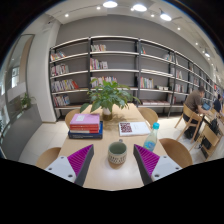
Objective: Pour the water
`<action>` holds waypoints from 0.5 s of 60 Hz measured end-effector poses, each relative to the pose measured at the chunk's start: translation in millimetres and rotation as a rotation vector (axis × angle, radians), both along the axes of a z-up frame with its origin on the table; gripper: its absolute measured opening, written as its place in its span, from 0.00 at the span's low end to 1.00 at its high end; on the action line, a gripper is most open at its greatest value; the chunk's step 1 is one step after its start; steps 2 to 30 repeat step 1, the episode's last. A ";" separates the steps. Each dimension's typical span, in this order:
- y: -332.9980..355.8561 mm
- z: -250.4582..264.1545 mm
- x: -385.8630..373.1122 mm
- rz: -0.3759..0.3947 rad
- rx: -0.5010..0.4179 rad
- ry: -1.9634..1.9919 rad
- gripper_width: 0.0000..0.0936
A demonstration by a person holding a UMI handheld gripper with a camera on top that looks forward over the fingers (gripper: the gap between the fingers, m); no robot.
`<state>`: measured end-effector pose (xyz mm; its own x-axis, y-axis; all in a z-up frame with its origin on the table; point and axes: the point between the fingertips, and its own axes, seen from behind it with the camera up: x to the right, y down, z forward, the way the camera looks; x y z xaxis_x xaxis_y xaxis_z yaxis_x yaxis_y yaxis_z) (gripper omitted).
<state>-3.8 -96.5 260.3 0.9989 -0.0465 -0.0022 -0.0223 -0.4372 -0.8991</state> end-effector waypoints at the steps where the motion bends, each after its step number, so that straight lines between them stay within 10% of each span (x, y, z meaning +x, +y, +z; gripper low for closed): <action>1: 0.0 0.2 -0.1 -0.002 0.000 0.003 0.87; 30: 0.0 0.2 -0.1 -0.002 0.000 0.003 0.87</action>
